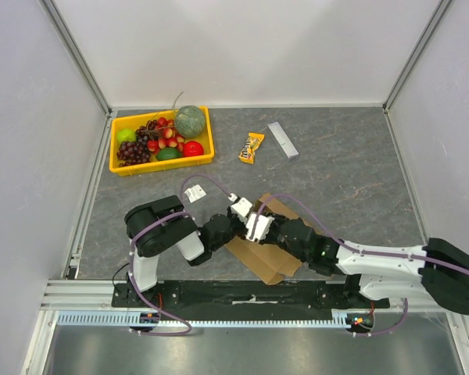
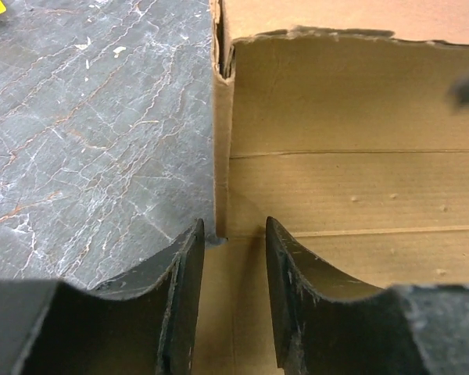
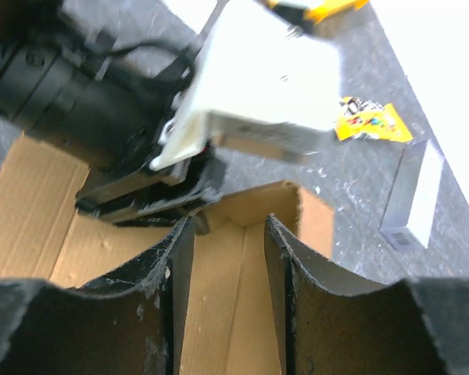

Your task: Fold the paper box

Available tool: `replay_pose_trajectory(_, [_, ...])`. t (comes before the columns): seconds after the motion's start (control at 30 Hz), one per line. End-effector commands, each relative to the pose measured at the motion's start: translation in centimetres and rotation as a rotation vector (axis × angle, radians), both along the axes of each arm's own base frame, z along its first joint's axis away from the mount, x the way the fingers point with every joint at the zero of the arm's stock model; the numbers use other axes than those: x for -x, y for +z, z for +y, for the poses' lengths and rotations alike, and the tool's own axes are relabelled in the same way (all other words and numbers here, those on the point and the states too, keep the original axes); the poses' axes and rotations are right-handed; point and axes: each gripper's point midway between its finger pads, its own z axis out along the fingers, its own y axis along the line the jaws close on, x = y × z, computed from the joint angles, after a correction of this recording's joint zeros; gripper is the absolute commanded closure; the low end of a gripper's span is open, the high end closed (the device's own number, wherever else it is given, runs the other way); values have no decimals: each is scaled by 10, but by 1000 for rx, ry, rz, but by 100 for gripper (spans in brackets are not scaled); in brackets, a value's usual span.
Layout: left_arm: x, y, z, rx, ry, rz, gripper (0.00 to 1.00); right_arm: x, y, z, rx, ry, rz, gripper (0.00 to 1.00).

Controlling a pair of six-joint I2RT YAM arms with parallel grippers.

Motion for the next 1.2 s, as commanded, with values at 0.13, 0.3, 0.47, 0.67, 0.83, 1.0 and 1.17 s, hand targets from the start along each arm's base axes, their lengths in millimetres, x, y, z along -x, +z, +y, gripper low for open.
replay_pose_trajectory(0.13, [0, 80, -13, 233, -45, -196, 55, -6, 92, -7, -336, -95, 4, 50])
replay_pose_trajectory(0.3, [3, 81, -15, 245, -60, -192, 54, -37, 96, -39, -445, -372, 95, 65])
replay_pose_trajectory(0.47, [4, 83, -15, 248, -66, -194, 54, -59, 79, -44, -481, -407, 260, 90])
replay_pose_trajectory(0.67, [4, 80, -15, 244, -66, -189, 54, -69, 53, -39, -462, -394, 344, 100])
replay_pose_trajectory(0.83, [4, 80, -16, 245, -67, -188, 54, -70, 32, -31, -421, -384, 392, 100])
replay_pose_trajectory(1.0, [4, 80, -16, 245, -70, -188, 54, -66, 12, -28, -368, -372, 440, 100])
replay_pose_trajectory(1.17, [5, 79, -18, 246, -76, -186, 54, -58, -4, -24, -324, -346, 495, 100])
